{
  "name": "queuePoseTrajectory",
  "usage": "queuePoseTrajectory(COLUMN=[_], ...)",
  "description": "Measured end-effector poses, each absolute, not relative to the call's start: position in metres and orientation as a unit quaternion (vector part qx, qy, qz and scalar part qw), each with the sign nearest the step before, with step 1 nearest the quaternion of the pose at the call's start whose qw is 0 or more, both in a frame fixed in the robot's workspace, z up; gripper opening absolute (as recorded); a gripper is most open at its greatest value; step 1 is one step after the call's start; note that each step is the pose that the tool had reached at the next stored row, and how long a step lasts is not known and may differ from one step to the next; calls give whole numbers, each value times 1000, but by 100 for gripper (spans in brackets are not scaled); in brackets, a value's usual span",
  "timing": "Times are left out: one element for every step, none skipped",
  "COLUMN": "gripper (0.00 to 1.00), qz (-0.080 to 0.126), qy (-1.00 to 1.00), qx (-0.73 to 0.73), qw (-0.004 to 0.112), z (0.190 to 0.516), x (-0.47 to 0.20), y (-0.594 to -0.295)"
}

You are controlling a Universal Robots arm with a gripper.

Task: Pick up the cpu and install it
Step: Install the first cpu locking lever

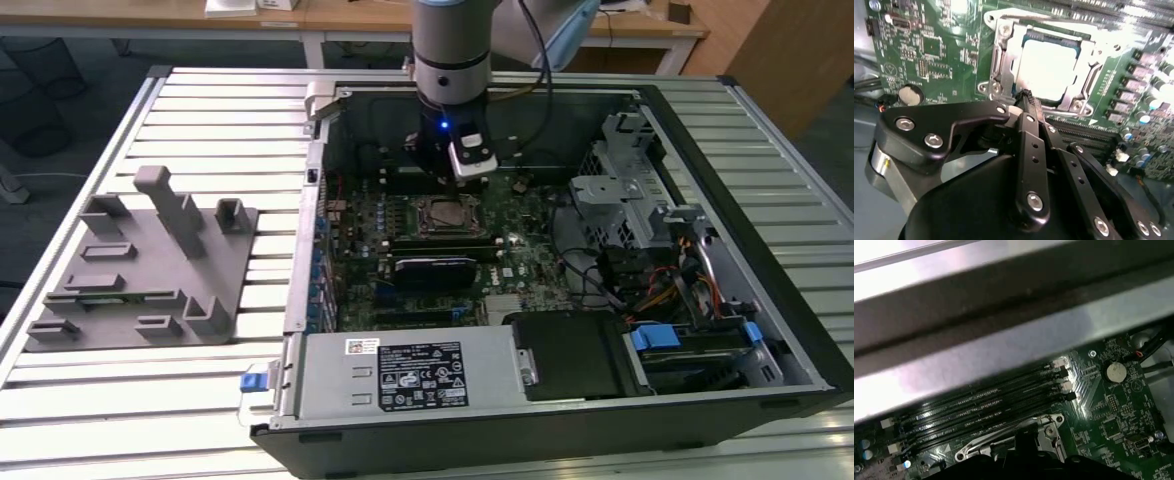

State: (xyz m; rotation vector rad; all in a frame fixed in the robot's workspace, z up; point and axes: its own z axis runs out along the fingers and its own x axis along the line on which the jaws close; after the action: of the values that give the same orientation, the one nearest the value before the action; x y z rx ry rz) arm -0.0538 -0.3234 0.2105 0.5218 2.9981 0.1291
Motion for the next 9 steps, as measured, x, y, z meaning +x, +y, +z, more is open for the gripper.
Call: queuePoseTrajectory(gripper=[11,11,11,11,11,11,11,11,11], qz=[42,42,42,42,42,42,42,42,43], qy=[983,983,983,983,983,984,984,984,984], qx=[171,171,171,170,170,169,168,167,166], qw=[48,48,48,48,48,48,48,48,48], z=[210,210,210,210,210,210,210,210,210], x=[-54,-54,-54,-54,-54,-54,-54,-54,-54], y=[-325,-327,-329,-330,-332,-334,-335,-336,-337])
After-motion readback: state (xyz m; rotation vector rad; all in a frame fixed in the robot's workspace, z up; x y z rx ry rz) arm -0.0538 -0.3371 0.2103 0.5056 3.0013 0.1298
